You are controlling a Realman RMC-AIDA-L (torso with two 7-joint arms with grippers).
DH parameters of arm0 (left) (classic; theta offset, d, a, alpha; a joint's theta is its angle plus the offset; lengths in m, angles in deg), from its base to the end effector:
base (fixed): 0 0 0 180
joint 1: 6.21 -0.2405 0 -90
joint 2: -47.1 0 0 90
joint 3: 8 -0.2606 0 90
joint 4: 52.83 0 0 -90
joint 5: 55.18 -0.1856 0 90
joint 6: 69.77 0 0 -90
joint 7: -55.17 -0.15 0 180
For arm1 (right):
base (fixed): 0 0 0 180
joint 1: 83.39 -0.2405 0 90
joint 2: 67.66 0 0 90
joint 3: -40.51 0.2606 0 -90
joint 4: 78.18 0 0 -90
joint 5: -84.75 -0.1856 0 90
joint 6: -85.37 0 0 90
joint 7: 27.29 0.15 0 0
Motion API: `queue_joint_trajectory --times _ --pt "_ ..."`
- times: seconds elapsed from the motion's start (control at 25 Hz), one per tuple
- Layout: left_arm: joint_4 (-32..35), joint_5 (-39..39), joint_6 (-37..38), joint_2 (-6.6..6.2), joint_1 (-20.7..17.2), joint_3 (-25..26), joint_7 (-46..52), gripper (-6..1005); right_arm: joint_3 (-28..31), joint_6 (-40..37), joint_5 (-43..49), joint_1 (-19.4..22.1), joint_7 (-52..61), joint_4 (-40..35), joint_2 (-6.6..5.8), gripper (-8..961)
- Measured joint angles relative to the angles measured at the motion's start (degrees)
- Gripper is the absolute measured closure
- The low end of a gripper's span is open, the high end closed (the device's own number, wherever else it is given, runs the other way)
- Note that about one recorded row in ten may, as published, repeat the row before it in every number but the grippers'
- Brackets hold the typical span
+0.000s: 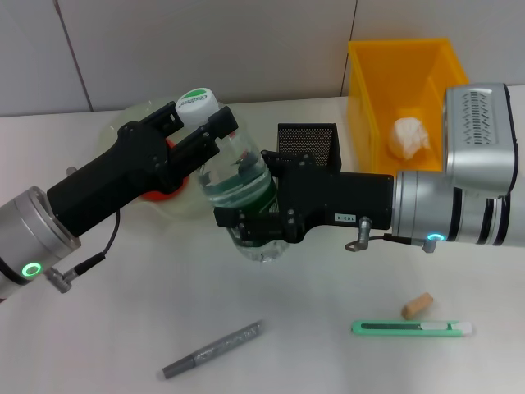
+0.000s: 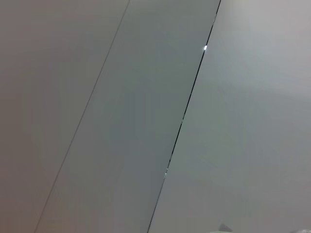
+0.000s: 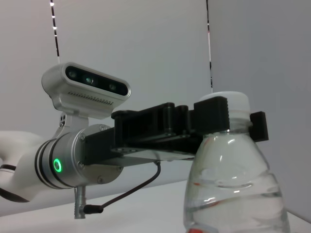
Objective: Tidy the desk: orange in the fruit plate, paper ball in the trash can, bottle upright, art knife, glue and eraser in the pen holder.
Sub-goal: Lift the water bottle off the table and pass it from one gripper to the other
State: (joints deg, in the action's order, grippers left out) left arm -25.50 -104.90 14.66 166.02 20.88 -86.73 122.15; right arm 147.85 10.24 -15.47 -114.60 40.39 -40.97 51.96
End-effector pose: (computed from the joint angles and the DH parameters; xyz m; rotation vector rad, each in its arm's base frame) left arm -0.1845 0.3151 -0.0175 -2.3742 -0.5767 -1.4517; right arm 0.1778 0.3315 -0.0468 -2.7020 0.2534 0.9086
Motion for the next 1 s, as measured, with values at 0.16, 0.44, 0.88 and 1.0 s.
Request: queue_joint_trajectory --times 0.16,0.44,0.88,1.0 --pt "0.0 0.0 0.0 0.00 0.1 0.0 0.0 468 -0.2 0.0 0.0 0.0 0.0 0.0 0.00 185" --pt "0.0 -0.1 0.0 0.00 0.2 0.0 0.0 468 -0.3 0.0 0.0 0.0 0.0 0.0 0.00 185" --pt "-0.1 -0.5 -0.4 0.00 0.1 -0.1 -0.1 468 -0.3 0.0 0.0 -0.2 -0.1 0.0 0.09 185" --pt "0.0 -0.2 -0.3 -0.03 0.0 -0.1 -0.8 473 -0.3 0.0 0.0 -0.2 -0.1 0.0 0.09 185"
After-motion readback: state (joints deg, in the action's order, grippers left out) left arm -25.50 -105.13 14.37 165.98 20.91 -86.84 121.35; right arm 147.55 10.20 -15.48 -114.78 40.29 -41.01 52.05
